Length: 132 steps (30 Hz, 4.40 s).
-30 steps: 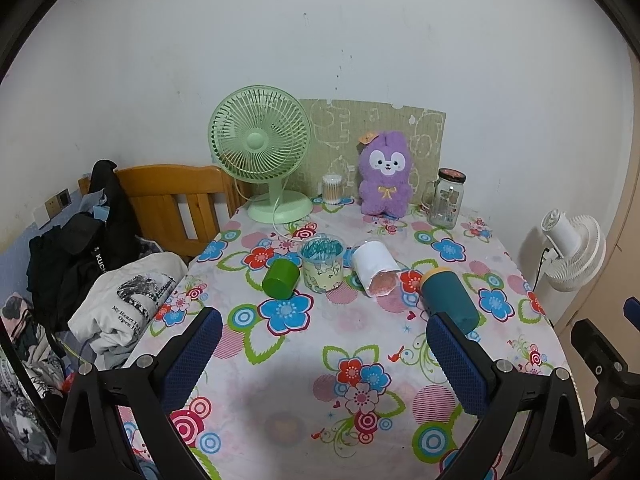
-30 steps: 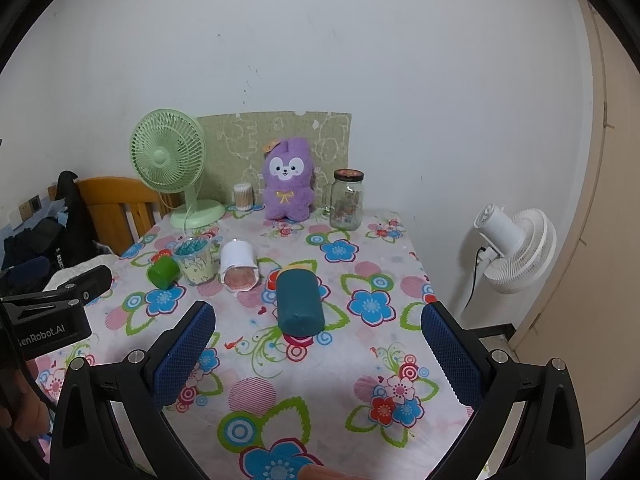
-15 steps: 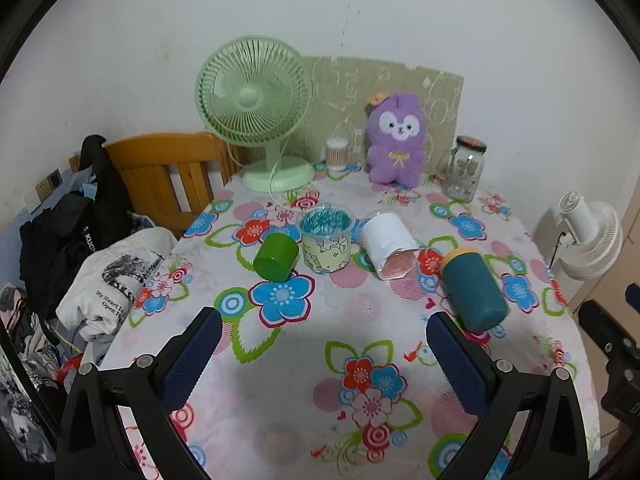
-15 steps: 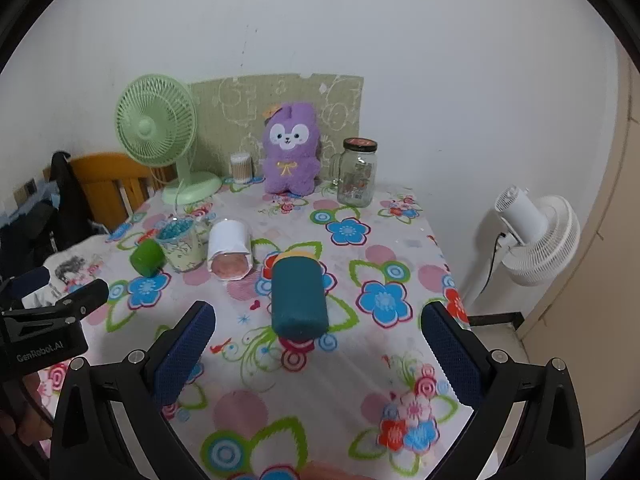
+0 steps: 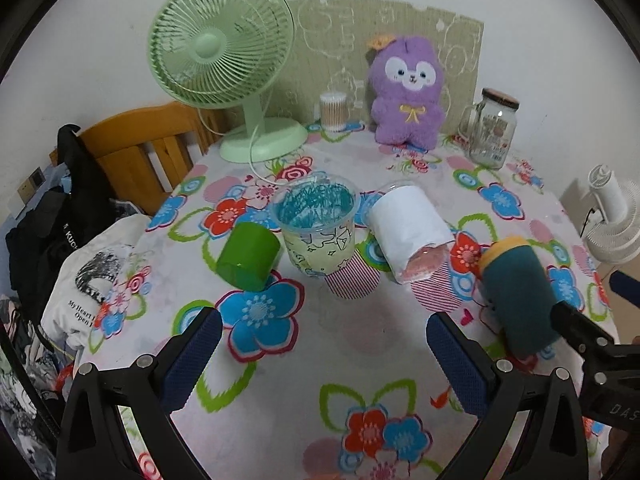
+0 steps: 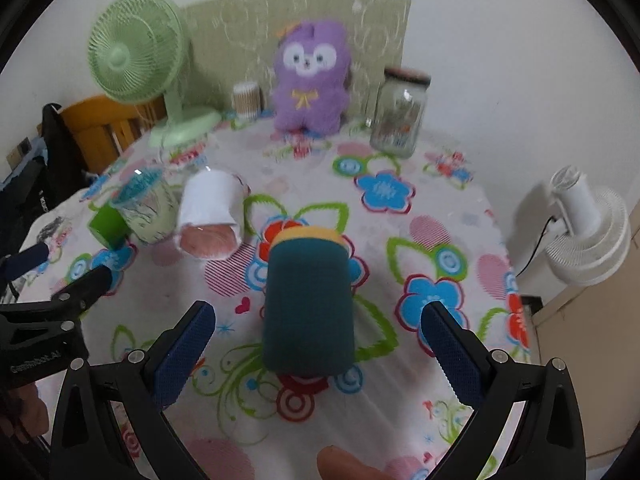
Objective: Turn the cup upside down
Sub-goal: 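Move the right tool to the dark teal cup and close around it, then lift the teal cup with the right tool toward the left tool, then close the left tool on the teal cup while the right tool opens and releases it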
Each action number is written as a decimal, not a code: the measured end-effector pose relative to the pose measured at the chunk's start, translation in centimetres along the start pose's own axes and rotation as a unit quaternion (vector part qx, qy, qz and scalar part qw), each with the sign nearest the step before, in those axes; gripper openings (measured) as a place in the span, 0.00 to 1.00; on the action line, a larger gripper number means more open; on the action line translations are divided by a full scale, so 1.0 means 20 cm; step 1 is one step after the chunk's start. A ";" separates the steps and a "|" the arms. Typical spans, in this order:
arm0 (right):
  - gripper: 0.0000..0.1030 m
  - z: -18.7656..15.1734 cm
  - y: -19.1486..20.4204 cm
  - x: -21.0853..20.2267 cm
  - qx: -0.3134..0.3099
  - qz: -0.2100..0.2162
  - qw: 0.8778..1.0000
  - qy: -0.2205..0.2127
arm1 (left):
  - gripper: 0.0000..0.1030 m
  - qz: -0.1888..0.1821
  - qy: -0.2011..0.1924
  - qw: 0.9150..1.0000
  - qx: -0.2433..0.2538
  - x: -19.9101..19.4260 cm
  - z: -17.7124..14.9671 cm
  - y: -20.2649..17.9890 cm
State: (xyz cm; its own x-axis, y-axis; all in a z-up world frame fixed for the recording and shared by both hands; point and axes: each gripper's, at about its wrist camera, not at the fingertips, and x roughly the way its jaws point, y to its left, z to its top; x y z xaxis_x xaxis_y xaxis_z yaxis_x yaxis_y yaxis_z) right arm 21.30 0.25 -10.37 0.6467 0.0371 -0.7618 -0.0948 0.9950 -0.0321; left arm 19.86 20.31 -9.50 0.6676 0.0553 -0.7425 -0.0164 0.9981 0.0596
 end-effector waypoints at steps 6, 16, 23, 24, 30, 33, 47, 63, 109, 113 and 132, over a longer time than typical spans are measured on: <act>1.00 0.03 -0.01 0.18 0.012 0.011 0.999 0.043 | 1.00 -0.003 0.021 1.000 -0.005 0.14 0.06 0.02; 1.00 0.06 0.01 0.36 -0.006 -0.007 0.996 0.085 | 1.00 -0.002 0.031 0.999 -0.012 0.21 0.08 0.04; 0.80 0.05 0.02 0.43 -0.015 -0.012 0.995 0.100 | 1.00 0.004 0.025 1.000 -0.010 0.19 0.07 0.05; 0.78 0.04 0.01 0.43 -0.008 -0.006 0.995 0.104 | 1.00 0.003 0.025 1.000 -0.011 0.18 0.06 0.05; 0.69 0.04 0.01 0.36 -0.008 0.007 0.995 0.095 | 1.00 0.006 0.021 1.000 -0.014 0.12 0.04 0.08; 0.69 0.03 0.04 0.27 -0.012 0.020 0.996 0.084 | 1.00 0.006 0.015 1.000 -0.018 0.07 0.03 0.09; 0.69 -0.20 0.25 -0.23 -0.063 0.060 0.995 0.045 | 1.00 0.006 -0.003 1.000 -0.008 -0.20 -0.17 0.16; 0.69 -0.58 0.29 -0.28 -0.063 0.031 0.993 0.095 | 1.00 0.001 0.019 1.000 0.001 -0.34 -0.49 0.19; 0.81 -0.70 -0.51 -0.72 0.028 0.002 0.999 0.040 | 1.00 -0.104 0.041 0.993 0.046 -0.53 -0.47 -0.45; 0.81 -0.78 -0.68 -0.72 0.058 -0.016 0.997 0.050 | 1.00 -0.112 0.056 0.991 0.057 -0.49 -0.49 -0.55; 0.81 -0.90 -0.83 -0.58 0.096 0.009 0.993 0.070 | 0.92 -0.118 0.142 0.981 0.064 -0.29 -0.58 -0.72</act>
State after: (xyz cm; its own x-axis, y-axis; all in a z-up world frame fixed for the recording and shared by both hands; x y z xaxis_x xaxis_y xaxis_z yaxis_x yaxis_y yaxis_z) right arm 1.72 -18.36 -12.65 0.5341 0.0544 -0.8437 0.0504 0.9941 0.0959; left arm 7.54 5.94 -13.72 0.4075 -0.1543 -0.9001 0.2195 0.9733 -0.0675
